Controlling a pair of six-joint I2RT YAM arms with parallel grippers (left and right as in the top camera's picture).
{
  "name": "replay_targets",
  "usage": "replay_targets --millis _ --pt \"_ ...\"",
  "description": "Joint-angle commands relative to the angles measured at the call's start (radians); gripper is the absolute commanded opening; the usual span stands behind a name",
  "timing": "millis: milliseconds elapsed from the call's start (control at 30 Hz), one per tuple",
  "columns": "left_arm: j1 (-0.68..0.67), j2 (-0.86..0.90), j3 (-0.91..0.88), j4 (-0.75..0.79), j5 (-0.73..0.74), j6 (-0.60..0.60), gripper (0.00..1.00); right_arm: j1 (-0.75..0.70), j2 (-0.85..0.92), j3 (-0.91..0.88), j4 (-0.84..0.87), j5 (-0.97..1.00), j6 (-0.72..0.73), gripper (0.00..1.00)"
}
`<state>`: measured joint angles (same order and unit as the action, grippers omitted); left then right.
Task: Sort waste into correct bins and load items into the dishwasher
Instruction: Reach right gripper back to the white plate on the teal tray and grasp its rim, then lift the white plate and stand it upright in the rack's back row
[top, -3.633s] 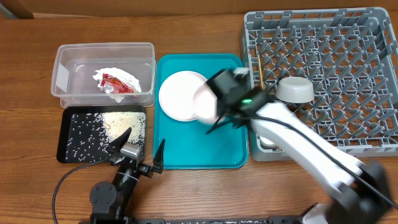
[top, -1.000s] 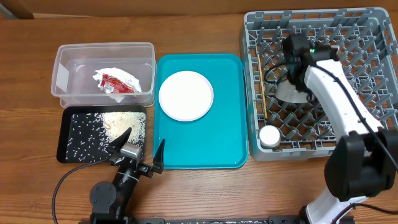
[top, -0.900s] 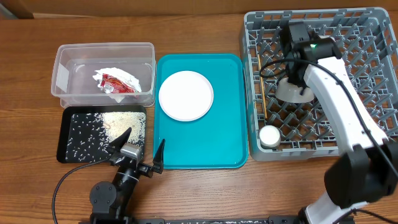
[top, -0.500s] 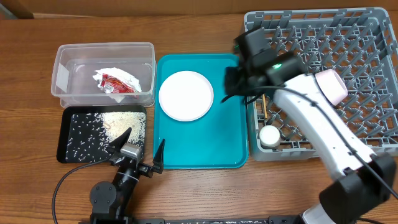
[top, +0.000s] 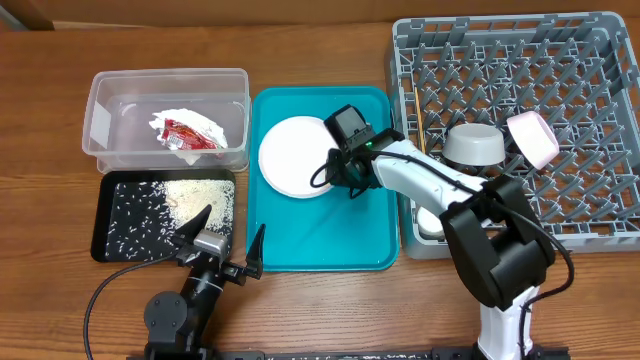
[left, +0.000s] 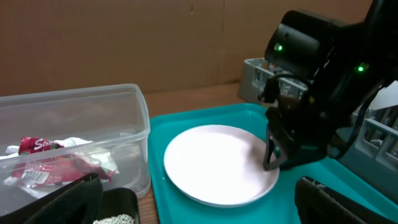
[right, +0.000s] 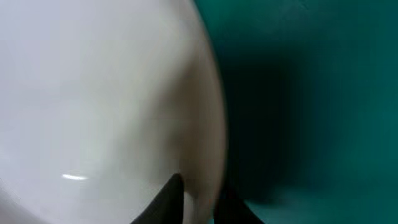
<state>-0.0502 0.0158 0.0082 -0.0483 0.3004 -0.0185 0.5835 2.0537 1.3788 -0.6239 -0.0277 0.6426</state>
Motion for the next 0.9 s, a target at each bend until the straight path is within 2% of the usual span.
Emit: replay_targets --millis 0,100,200,267,333,533,700,867 --pt "0.006 -0.010 -0.003 0.000 0.004 0.012 1.00 0.005 0.013 0.002 -0.032 -0.006 0.012 0.04" --pt "0.006 -0.010 -0.003 0.000 0.004 0.012 1.00 -0.009 -0.026 0.024 -0.065 -0.006 -0.009 0.04" --pt "0.006 -0.010 -0.003 0.000 0.004 0.012 1.00 -0.026 -0.123 0.061 -0.107 0.009 -0.091 0.04" --pt "0.006 -0.010 -0.003 0.000 0.004 0.012 1.00 -0.033 -0.213 0.091 -0.148 0.087 -0.137 0.04" --pt "0.006 -0.010 -0.003 0.000 0.004 0.012 1.00 -0.040 -0.299 0.113 -0.184 0.221 -0.146 0.04" --pt "0.006 -0.010 -0.003 0.000 0.004 0.012 1.00 -0.093 -0.509 0.116 -0.236 0.792 -0.146 0.04" --pt "0.006 -0.010 -0.003 0.000 0.004 0.012 1.00 -0.167 -0.500 0.114 -0.246 1.070 -0.206 0.04" --pt "0.006 -0.010 -0.003 0.000 0.003 0.013 1.00 -0.225 -0.432 0.114 -0.225 1.152 -0.229 0.04"
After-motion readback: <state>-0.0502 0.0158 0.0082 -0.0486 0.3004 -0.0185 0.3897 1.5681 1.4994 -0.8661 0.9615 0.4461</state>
